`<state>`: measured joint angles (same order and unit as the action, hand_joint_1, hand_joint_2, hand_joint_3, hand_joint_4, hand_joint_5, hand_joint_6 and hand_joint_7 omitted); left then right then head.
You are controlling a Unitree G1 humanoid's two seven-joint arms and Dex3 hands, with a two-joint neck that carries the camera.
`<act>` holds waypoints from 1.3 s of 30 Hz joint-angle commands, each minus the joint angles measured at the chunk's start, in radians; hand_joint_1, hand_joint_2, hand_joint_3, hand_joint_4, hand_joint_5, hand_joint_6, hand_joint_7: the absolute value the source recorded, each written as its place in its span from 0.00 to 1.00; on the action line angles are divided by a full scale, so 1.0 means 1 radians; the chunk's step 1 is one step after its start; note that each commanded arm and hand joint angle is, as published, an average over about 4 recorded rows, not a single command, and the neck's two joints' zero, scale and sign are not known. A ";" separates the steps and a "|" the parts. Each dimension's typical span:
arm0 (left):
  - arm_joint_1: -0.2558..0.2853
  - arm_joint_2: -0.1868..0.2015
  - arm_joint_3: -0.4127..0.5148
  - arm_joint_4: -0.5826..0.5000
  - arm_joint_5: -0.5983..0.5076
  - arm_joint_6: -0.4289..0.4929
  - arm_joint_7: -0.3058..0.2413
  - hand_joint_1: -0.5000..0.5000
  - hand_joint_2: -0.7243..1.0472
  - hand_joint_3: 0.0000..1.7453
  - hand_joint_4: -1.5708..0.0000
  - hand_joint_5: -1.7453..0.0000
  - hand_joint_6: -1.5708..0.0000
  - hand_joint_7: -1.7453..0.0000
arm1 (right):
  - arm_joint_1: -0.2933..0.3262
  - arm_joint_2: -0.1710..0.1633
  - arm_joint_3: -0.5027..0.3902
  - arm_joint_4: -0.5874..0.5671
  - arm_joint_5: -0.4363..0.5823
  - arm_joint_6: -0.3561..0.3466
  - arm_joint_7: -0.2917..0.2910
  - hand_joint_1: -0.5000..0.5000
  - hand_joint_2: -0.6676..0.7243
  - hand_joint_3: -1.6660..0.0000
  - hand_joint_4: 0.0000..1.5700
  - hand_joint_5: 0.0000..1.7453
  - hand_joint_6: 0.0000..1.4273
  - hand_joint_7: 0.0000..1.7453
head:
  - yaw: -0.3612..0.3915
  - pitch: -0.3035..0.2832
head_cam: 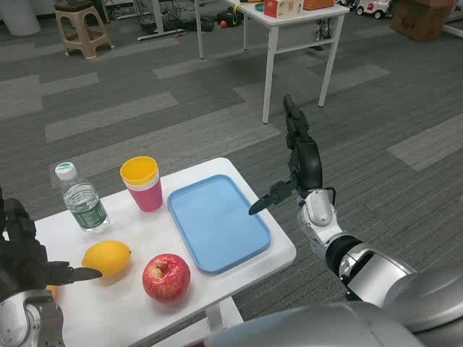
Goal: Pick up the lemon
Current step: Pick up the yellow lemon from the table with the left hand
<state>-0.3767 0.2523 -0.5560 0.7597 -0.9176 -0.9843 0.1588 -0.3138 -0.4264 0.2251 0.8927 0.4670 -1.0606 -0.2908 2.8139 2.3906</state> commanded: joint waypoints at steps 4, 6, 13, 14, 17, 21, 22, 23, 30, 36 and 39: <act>-0.038 -0.118 0.222 -0.194 0.232 0.107 0.105 0.11 0.09 0.05 1.00 0.94 0.88 0.92 | -0.188 -0.160 0.020 -0.363 -0.153 -0.042 -0.307 0.08 0.86 1.00 0.00 0.00 0.00 0.00 | 0.120 0.058; -0.036 -0.118 0.222 -0.194 0.233 0.102 0.105 0.08 0.04 0.05 1.00 0.94 0.88 0.92 | -0.187 -0.160 0.020 -0.364 -0.154 -0.042 -0.307 0.06 0.93 1.00 0.00 0.00 0.00 0.00 | 0.121 0.059; -0.033 -0.118 0.220 -0.194 0.235 0.092 0.105 0.07 0.00 0.05 1.00 0.94 0.88 0.92 | -0.183 -0.160 0.020 -0.368 -0.154 -0.041 -0.307 0.04 0.95 1.00 0.00 0.00 0.00 0.00 | 0.120 0.057; -0.033 -0.118 0.219 -0.194 0.236 0.090 0.105 0.07 0.00 0.05 1.00 0.94 0.87 0.92 | -0.182 -0.160 0.020 -0.368 -0.154 -0.041 -0.307 0.04 0.95 1.00 0.00 0.00 0.00 0.00 | 0.120 0.055; -0.033 -0.117 0.217 -0.194 0.238 0.087 0.105 0.07 0.00 0.05 1.00 0.94 0.87 0.92 | -0.182 -0.160 0.020 -0.368 -0.153 -0.041 -0.307 0.06 0.95 1.00 0.00 0.00 0.00 0.00 | 0.120 0.049; -0.032 -0.116 0.225 -0.194 0.246 0.105 0.089 0.04 0.00 0.05 1.00 0.94 0.89 0.92 | -0.180 -0.160 0.021 -0.368 -0.152 -0.040 -0.307 0.07 0.94 1.00 0.01 0.00 0.00 0.00 | 0.138 0.016; -0.031 -0.114 0.229 -0.195 0.251 0.117 0.079 0.03 0.00 0.05 1.00 0.94 0.90 0.92 | -0.179 -0.160 0.021 -0.367 -0.152 -0.039 -0.307 0.07 0.93 1.00 0.00 0.00 0.00 0.00 | 0.143 0.012; -0.030 -0.110 0.233 -0.199 0.255 0.136 0.065 0.03 0.00 0.05 1.00 0.94 0.91 0.92 | -0.179 -0.160 0.021 -0.366 -0.151 -0.039 -0.307 0.08 0.93 1.00 0.01 0.00 0.00 0.00 | 0.157 -0.003; -0.026 -0.089 0.284 -0.262 0.296 0.289 -0.050 0.00 0.05 0.05 1.00 0.94 0.95 0.92 | -0.170 -0.167 0.023 -0.355 -0.144 -0.011 -0.276 0.08 0.91 1.00 0.02 0.00 0.00 0.00 | 0.248 -0.079; -0.025 -0.051 0.336 -0.338 0.331 0.439 -0.132 0.00 0.05 0.05 1.00 0.94 0.96 0.92 | -0.162 -0.178 0.046 -0.339 -0.123 0.027 -0.224 0.08 0.89 1.00 0.00 0.00 0.00 0.00 | 0.303 -0.132; -0.025 -0.033 0.372 -0.371 0.346 0.541 -0.201 0.00 0.05 0.05 1.00 0.94 0.97 0.92 | -0.153 -0.185 0.062 -0.333 -0.103 0.058 -0.186 0.08 0.88 1.00 0.00 0.00 0.00 0.00 | 0.322 -0.154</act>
<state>-0.4026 0.2053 -0.2031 0.4050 -0.5813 -0.4814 -0.0160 -0.4763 -0.5982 0.2783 0.5526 0.3496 -1.0182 -0.4890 3.1303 2.2427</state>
